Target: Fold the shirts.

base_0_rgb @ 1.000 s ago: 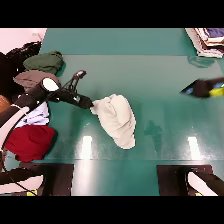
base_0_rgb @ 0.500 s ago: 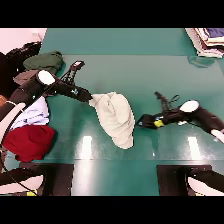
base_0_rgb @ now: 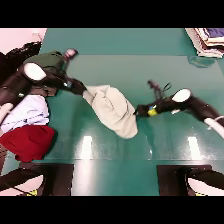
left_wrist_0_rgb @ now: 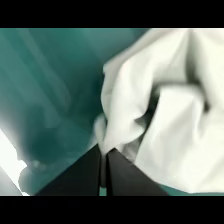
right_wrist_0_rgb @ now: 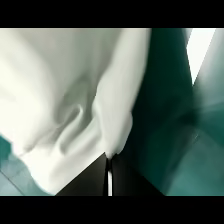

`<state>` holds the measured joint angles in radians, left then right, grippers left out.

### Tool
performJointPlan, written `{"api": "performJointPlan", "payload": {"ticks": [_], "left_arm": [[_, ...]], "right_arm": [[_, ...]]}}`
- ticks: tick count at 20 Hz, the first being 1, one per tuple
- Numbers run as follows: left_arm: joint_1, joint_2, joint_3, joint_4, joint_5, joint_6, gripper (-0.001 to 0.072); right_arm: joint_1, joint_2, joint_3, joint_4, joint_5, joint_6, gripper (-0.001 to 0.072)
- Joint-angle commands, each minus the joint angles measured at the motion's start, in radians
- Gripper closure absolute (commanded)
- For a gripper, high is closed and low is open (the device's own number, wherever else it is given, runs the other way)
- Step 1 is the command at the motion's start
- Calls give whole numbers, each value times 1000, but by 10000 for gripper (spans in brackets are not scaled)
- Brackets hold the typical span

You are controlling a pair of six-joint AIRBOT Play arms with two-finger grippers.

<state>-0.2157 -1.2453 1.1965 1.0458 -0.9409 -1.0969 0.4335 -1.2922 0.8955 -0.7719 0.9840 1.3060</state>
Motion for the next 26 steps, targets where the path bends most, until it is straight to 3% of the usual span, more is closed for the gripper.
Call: {"api": "performJointPlan", "payload": {"ticks": [1,4,11,17,18,23,26], "left_arm": [[21,140,163,103,46,-28,679],[20,248,339,94,61,-22,678],[20,379,644,24,41,-23,678],[20,382,802,-159,-48,-30,678],[20,382,810,-161,-108,-71,678],[20,337,574,49,-443,-246,678],[20,288,234,54,-457,-248,678]], "right_arm": [[-95,155,178,-226,39,116,695],[-176,312,363,-303,40,127,695],[-263,514,652,-305,48,114,695],[-262,505,858,-332,112,114,695],[-262,451,942,-331,197,116,695],[-220,180,1015,-328,573,190,695],[-180,6,864,-328,678,167,695]]}}
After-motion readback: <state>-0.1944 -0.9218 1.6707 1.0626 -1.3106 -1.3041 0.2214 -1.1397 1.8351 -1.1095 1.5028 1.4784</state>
